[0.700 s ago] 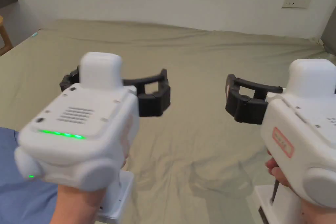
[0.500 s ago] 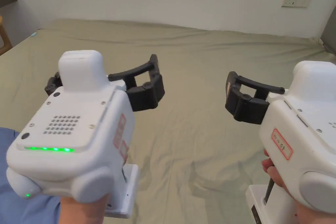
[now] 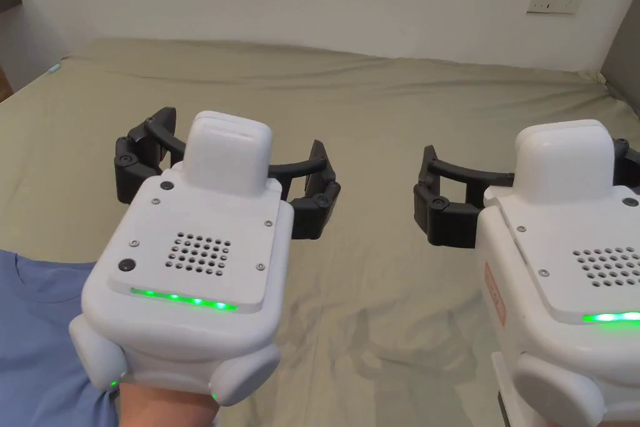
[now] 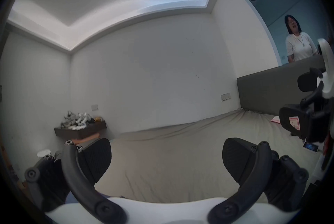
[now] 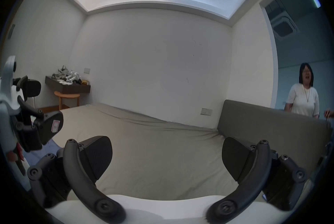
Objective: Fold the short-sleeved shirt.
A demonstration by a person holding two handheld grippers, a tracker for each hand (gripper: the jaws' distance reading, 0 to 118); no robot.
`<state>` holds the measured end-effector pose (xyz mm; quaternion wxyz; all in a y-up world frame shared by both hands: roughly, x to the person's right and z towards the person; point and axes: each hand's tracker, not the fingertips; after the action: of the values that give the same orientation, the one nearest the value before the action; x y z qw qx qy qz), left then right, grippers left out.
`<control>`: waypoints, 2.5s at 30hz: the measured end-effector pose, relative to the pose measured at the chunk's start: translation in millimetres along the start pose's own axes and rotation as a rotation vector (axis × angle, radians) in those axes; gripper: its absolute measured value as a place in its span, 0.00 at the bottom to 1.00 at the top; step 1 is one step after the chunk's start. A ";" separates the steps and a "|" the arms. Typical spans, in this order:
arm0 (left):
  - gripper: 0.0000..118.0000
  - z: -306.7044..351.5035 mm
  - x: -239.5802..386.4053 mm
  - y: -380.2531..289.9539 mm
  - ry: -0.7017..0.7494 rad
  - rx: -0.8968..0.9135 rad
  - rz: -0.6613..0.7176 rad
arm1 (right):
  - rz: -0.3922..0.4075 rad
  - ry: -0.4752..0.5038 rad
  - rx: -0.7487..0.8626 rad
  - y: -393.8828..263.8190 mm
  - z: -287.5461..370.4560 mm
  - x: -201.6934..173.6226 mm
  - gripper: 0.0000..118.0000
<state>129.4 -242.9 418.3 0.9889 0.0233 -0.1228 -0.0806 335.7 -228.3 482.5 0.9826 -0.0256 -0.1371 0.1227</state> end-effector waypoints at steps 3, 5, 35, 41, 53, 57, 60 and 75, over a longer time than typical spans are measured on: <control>0.99 1.7 -4.7 -0.6 0.005 -0.013 0.049 | -0.011 0.021 0.006 -0.3 4.2 3.6 1.00; 0.88 2.6 -6.7 -1.4 0.019 -0.011 0.067 | -0.041 0.061 0.011 1.6 6.2 6.3 1.00; 0.00 43.2 -91.4 -6.5 0.277 -0.072 -0.024 | -0.029 0.319 -0.009 4.9 -9.1 -71.6 0.01; 0.00 81.8 -146.0 -20.5 0.443 -0.130 -0.075 | -0.003 0.497 0.029 10.9 -5.7 -134.1 0.01; 0.00 131.8 -201.3 -45.2 0.622 -0.207 -0.028 | 0.002 0.720 0.053 25.1 -1.5 -217.2 0.01; 0.00 129.5 -208.6 -58.3 0.605 -0.250 -0.025 | -0.012 0.735 0.046 24.1 0.6 -221.4 0.01; 0.00 114.5 -214.7 -75.8 0.540 -0.326 0.024 | -0.003 0.730 0.029 18.0 1.8 -219.0 0.01; 0.09 -34.6 -283.1 -252.9 0.348 -0.867 0.221 | 0.061 0.567 -0.115 -14.9 -37.8 -189.3 0.01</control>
<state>-171.8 -444.6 300.4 0.9159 -0.3914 0.0876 -0.0138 173.1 -290.3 397.7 0.9745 -0.1188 0.1373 0.1321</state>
